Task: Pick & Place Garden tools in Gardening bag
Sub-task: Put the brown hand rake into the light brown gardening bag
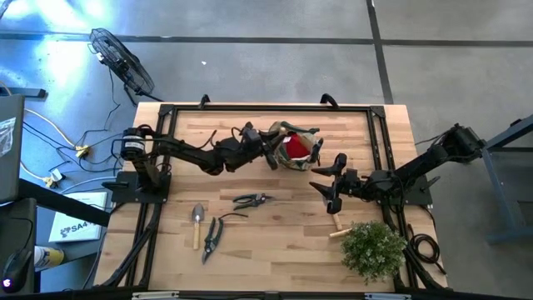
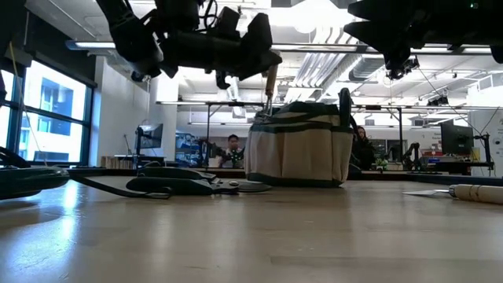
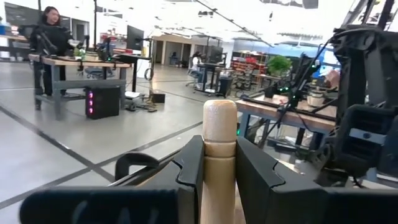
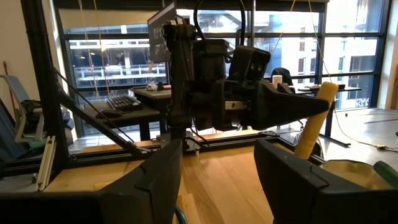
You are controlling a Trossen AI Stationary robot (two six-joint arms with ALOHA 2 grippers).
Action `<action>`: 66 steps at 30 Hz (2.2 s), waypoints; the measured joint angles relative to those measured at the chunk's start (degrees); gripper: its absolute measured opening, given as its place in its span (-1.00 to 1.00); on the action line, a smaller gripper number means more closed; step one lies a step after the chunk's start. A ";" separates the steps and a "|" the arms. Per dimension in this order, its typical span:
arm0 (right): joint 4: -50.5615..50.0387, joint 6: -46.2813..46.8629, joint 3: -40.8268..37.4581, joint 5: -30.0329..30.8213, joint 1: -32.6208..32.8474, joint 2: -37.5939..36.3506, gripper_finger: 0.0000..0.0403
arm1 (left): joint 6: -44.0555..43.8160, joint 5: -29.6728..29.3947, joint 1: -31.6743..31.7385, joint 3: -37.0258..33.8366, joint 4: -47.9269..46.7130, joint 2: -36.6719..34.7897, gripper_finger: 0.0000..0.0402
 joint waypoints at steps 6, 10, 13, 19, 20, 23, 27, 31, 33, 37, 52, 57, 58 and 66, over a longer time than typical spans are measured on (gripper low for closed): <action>0.01 0.00 0.00 0.00 0.01 0.00 -0.05 | 0.59 0.80 -0.04 1.00 -0.03 0.00 -0.72; 0.01 0.11 0.00 0.00 0.00 0.00 -0.05 | 0.42 0.75 0.81 1.29 -0.08 0.00 -0.72; -0.03 1.37 0.00 0.00 -0.01 0.00 -0.05 | 0.07 0.70 1.52 1.29 -0.42 0.00 -0.72; -0.63 1.49 0.00 0.00 -0.01 0.00 -0.05 | -0.66 1.75 2.56 1.36 1.80 3.07 -0.72; -0.67 1.50 0.00 -0.02 0.00 0.00 -0.05 | -1.21 1.81 2.61 1.72 1.94 3.77 -0.72; -0.74 1.51 0.00 -0.01 0.01 0.00 -0.05 | -1.53 2.08 3.27 2.31 1.76 5.30 -0.72; -1.14 1.51 0.00 -0.02 0.00 0.00 -0.05 | -1.38 3.03 3.29 3.43 1.80 5.79 -0.72; -1.30 1.51 0.00 -0.02 0.01 0.00 -0.05 | 1.41 3.11 3.29 4.68 1.22 5.79 -0.72; -1.30 1.51 0.00 -0.02 0.01 0.00 -0.05 | 2.20 3.00 3.29 5.26 0.35 5.79 -0.72; -1.47 1.46 0.00 -0.02 0.00 0.00 -0.05 | 4.24 2.88 3.31 6.26 -0.99 5.83 -0.72; -2.16 1.49 0.00 0.00 -0.01 0.00 -0.05 | 6.03 4.44 3.31 8.39 -5.09 5.86 -0.72; -2.24 1.49 0.00 0.00 -0.01 0.00 -0.05 | 6.03 4.38 3.29 8.39 -6.24 5.86 -0.72; -2.27 1.49 0.00 0.00 0.01 0.00 -0.05 | 6.02 4.38 3.29 8.39 -6.53 5.86 -0.72; -2.59 2.85 0.00 0.00 0.01 0.00 -0.05 | 5.80 5.67 3.27 8.39 -7.05 5.86 -0.72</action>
